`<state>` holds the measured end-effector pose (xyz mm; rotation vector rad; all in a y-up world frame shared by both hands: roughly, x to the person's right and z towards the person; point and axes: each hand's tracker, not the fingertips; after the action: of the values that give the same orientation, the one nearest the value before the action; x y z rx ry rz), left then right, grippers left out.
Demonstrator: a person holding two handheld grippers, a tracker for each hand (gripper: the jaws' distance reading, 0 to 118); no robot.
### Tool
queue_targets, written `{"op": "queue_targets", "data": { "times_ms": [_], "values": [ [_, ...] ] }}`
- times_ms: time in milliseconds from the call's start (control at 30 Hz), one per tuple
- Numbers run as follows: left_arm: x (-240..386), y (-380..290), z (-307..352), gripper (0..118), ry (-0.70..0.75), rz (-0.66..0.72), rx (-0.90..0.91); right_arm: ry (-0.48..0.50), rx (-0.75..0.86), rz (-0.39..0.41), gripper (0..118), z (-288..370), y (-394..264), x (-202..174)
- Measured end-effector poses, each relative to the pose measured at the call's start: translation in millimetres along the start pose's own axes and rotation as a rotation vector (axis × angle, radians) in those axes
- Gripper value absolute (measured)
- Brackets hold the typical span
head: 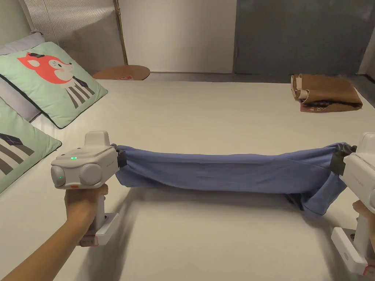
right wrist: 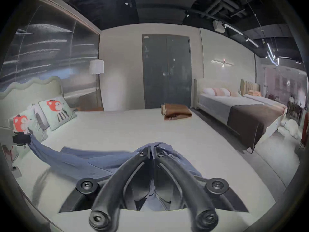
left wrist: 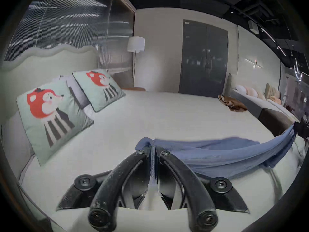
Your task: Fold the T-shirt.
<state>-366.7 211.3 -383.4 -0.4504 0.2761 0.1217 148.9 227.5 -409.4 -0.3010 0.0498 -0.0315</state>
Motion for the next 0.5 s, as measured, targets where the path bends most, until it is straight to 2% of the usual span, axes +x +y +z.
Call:
{"op": "queue_targets", "data": {
  "times_ms": [500],
  "values": [
    [-71, -142, 111, 1, -0.038, 0.035, -0.191, 0.097, -0.171, -0.114, 2, 172, -119, 26]
  ]
}}
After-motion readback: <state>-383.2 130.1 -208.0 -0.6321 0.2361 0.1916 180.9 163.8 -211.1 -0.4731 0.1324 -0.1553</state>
